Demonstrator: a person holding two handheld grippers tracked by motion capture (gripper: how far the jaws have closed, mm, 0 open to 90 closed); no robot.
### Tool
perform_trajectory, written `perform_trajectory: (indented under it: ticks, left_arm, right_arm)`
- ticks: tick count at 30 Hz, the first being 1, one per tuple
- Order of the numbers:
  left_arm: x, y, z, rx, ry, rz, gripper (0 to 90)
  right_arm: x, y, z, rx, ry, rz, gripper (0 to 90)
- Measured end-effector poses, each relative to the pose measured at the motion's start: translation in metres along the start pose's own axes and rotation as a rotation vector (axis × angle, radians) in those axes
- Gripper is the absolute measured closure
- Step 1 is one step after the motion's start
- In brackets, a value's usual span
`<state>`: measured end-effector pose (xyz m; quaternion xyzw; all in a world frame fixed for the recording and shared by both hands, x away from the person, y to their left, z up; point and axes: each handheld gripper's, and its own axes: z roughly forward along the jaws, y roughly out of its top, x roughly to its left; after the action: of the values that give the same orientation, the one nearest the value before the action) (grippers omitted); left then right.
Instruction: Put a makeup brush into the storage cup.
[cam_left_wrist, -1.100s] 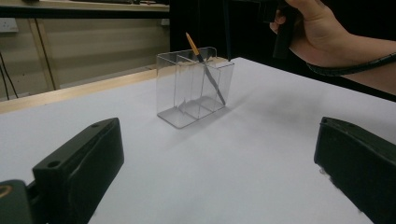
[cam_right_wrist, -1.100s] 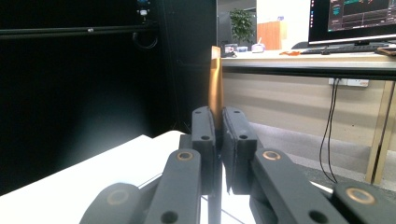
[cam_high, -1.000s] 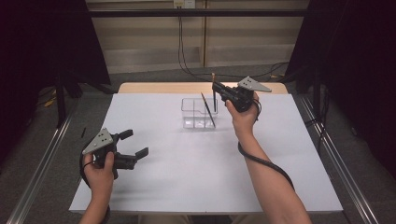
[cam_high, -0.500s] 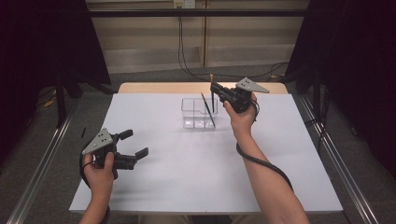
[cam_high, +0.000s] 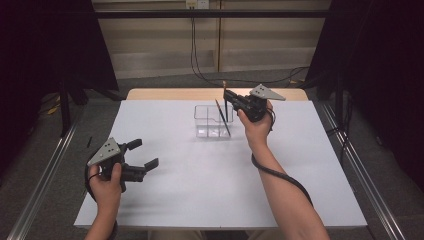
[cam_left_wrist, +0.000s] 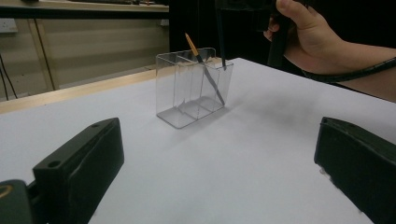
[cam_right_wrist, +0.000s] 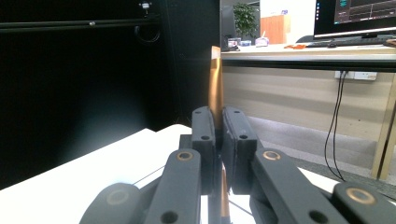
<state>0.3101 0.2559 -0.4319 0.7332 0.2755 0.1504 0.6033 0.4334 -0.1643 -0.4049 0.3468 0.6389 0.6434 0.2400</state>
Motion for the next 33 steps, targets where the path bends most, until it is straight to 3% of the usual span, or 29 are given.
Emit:
perform_trajectory:
  ticks: [33]
  left_arm:
    - [-0.0004, 0.0004, -0.0017, 0.001, 0.006, 0.004, 1.3]
  right_arm:
    - [0.0018, -0.0098, 0.0015, 0.031, 0.016, -0.007, 84.3]
